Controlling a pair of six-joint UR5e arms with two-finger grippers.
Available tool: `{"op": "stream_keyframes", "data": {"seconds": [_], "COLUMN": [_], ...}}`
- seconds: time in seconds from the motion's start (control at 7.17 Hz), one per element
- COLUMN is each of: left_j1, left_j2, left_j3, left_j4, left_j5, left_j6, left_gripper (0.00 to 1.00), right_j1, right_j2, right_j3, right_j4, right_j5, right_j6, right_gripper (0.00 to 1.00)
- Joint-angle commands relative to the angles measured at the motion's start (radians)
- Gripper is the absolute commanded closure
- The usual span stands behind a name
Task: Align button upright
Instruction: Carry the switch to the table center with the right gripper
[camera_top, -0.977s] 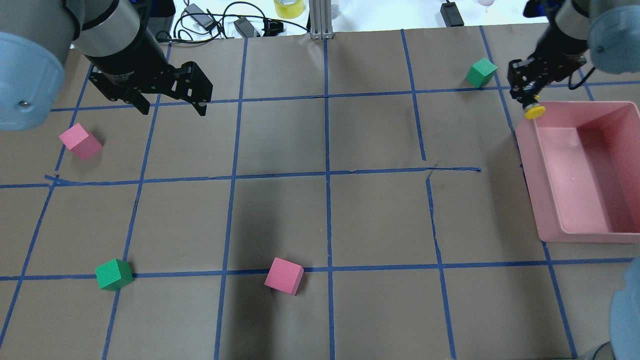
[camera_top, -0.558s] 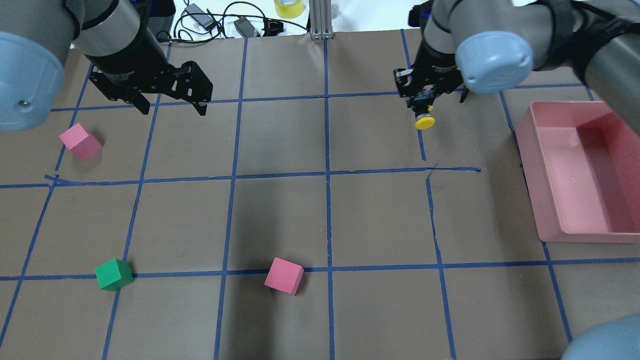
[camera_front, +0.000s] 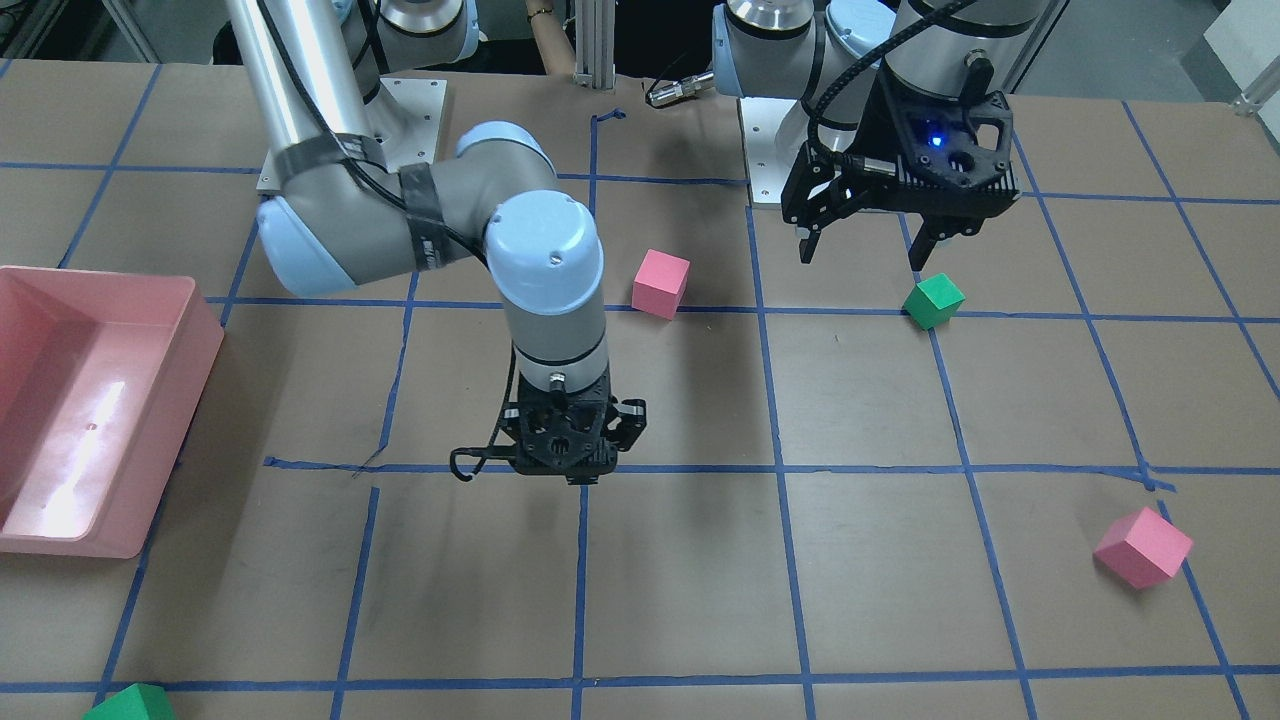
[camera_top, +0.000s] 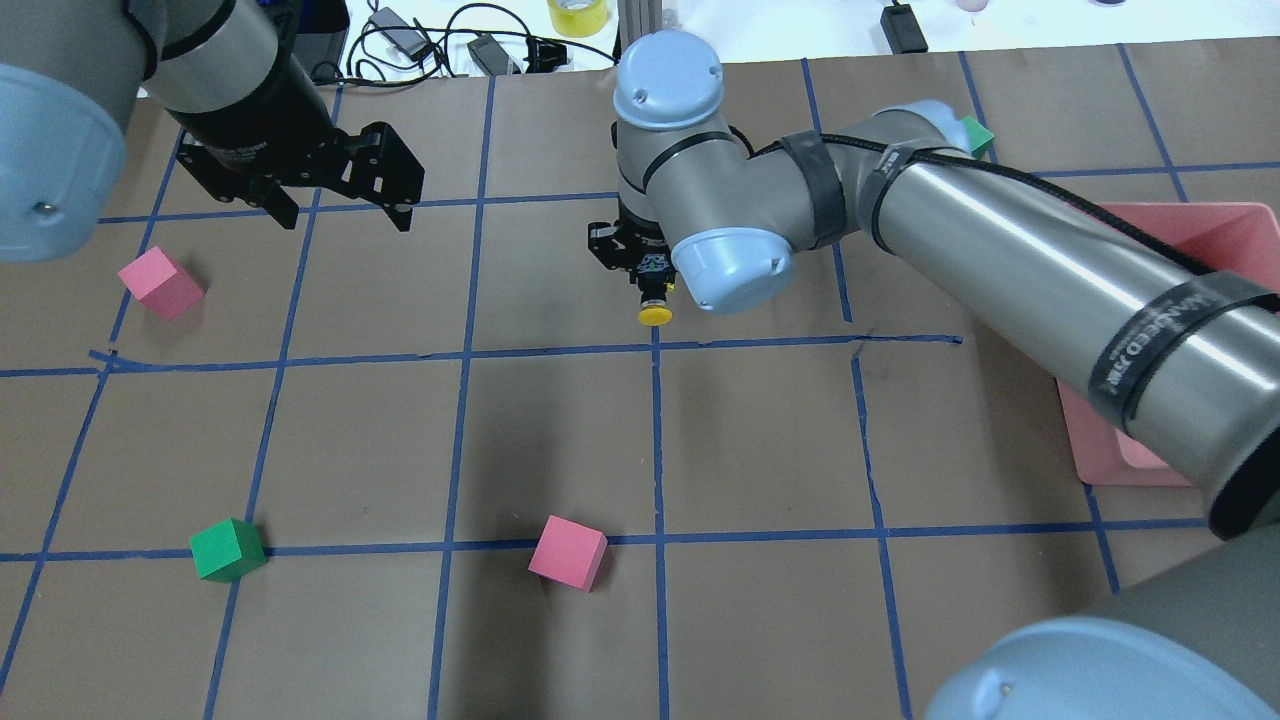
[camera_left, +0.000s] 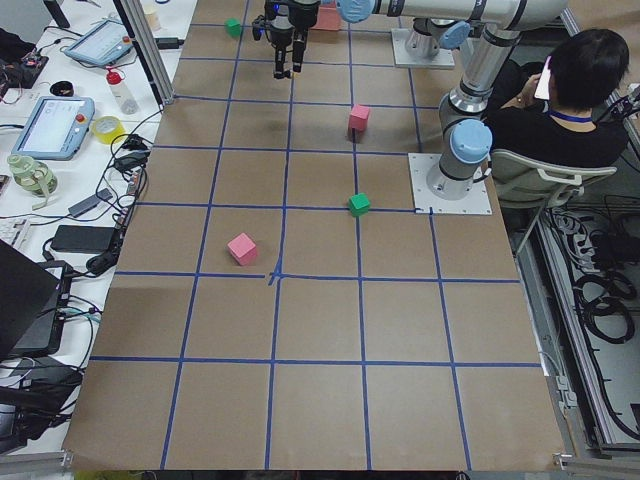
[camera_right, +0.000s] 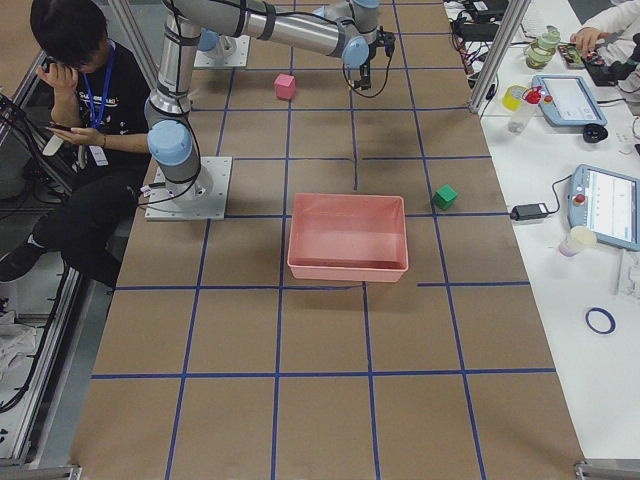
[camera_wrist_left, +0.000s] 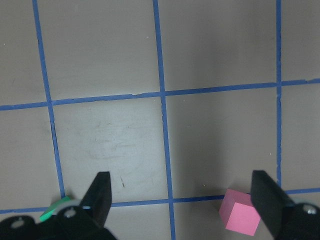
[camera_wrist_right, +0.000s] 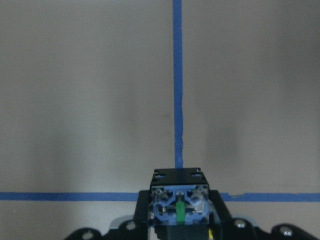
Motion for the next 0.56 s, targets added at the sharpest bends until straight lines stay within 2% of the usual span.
{"op": "stream_keyframes", "data": {"seconds": [0.0, 0.42], "left_j1": [0.002, 0.003], "left_j2": [0.0, 0.0], "left_j3": [0.0, 0.0], "left_j4": [0.0, 0.0], "left_j5": [0.0, 0.0], "left_j6": [0.0, 0.0], "left_gripper": [0.0, 0.0], "right_j1": [0.02, 0.022], "right_j2": [0.069, 0.071], "right_j3": [0.023, 0.039], "right_j4": [-0.094, -0.096], "right_j5": [0.003, 0.003], "right_j6": [0.018, -0.001], "right_gripper": [1.0, 1.0]}}
